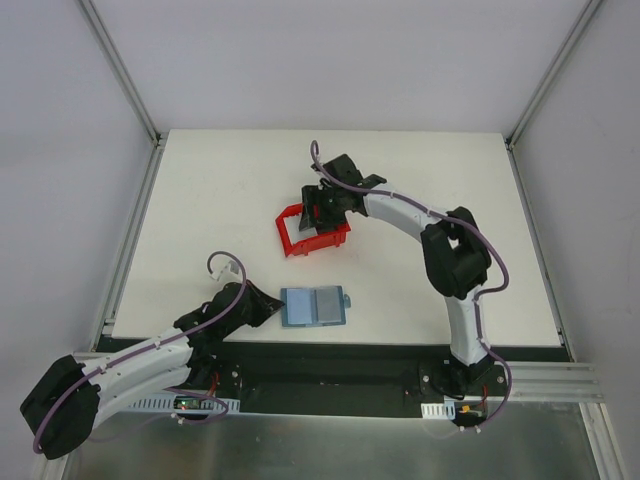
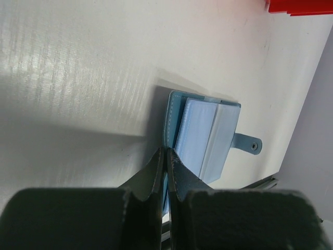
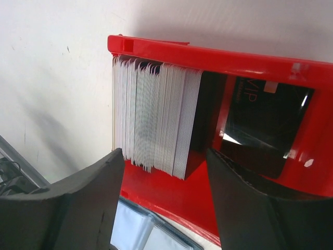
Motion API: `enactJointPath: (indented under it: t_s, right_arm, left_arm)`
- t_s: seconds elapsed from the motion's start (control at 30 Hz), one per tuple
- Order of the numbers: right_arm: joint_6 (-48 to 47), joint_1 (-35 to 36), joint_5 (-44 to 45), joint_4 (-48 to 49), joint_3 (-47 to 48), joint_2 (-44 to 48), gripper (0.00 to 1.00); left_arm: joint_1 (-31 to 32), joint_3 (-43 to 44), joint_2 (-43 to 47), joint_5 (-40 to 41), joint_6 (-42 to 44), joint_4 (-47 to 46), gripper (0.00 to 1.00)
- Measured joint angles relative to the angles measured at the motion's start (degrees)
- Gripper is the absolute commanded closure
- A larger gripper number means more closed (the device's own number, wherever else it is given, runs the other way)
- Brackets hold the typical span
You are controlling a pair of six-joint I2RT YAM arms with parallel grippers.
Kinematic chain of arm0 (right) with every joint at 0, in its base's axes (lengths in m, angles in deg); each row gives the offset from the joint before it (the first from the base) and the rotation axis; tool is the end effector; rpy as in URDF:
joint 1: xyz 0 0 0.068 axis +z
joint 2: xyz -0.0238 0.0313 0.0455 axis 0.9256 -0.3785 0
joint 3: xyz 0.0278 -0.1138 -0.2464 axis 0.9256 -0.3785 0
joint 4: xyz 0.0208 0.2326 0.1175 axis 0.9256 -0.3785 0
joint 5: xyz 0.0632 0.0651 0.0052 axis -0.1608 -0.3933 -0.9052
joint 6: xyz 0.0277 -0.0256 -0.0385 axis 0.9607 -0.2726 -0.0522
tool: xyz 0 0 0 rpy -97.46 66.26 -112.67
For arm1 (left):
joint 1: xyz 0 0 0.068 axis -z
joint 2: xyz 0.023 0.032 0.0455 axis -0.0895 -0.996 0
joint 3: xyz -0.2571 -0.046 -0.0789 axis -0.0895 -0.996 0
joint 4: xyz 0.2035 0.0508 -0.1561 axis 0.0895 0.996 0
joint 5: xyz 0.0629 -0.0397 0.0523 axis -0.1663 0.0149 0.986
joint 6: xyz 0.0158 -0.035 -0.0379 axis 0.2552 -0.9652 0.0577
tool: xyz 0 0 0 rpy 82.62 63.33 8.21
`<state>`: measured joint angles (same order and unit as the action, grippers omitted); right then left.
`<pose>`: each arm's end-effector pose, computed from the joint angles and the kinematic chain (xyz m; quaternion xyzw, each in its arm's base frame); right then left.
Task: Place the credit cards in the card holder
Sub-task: Pick up the credit card from the storage box.
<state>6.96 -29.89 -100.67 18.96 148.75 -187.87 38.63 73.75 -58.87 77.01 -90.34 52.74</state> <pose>0.3650 0.2976 0.2183 -0.2893 0.8688 0.2787 0.2895 0.1115 -0.1007 0.1366 -0.2466 0.8209 -0.4075 0.3149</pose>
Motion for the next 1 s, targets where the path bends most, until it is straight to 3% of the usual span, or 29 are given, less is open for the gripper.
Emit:
enactJointPath:
  t_s: [0.67, 1.0]
  right_arm:
    - [-1.0, -0.5, -2.7, -4.0, 8.5, -7.6, 0.3]
    - [-1.1, -0.8, -4.8, -4.8, 9.1, -8.1, 0.37]
  left_arm:
    - [0.0, 3.3, -6.1, 0.3, 2.4, 0.8, 1.0]
    - [-0.4, 3.7, -6.9, 0.1, 3.1, 0.8, 1.0]
